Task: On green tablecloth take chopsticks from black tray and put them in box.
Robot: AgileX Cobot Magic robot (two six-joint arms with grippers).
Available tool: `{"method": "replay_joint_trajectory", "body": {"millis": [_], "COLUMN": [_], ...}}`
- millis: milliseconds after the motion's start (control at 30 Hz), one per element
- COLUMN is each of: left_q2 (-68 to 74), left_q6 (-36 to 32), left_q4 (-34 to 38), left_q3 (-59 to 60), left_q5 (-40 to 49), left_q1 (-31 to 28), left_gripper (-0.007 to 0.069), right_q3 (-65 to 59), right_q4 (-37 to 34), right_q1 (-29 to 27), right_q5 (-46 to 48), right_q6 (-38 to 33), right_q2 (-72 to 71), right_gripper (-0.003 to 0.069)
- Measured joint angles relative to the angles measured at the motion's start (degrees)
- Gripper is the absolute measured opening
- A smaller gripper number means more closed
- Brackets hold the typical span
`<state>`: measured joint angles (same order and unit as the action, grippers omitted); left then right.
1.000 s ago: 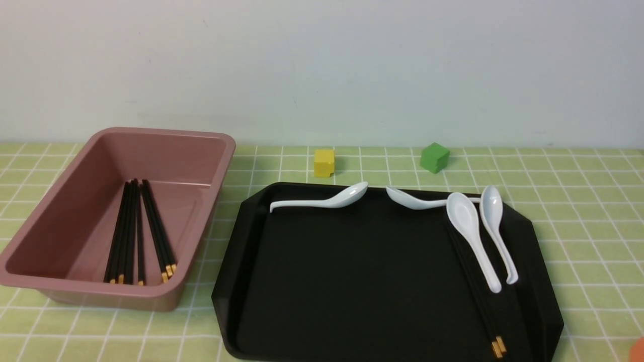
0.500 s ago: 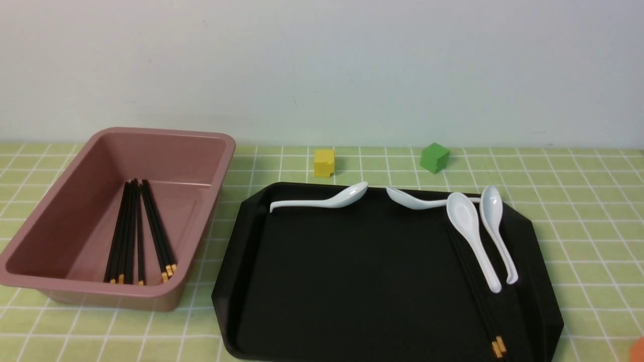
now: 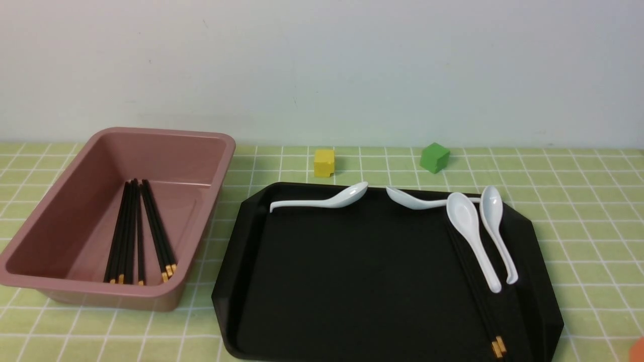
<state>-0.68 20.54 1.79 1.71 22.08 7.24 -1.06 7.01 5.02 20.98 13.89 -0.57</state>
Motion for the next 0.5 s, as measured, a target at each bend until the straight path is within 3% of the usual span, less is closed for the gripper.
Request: {"method": "replay_joint_trajectory", "body": {"millis": [500], "left_q2": [0.00], "left_q6": [0.00], "left_q4": [0.00], "left_q3": [0.00], "left_q5": [0.00], "left_q1": [0.00], "left_gripper": [0.0238], "right_q3": [0.00], "right_q4": [0.00], "right_q1": [0.00], "right_q5": [0.00], "right_q6": [0.04], "right_q2": [0.00], "right_gripper": [0.0124]}}
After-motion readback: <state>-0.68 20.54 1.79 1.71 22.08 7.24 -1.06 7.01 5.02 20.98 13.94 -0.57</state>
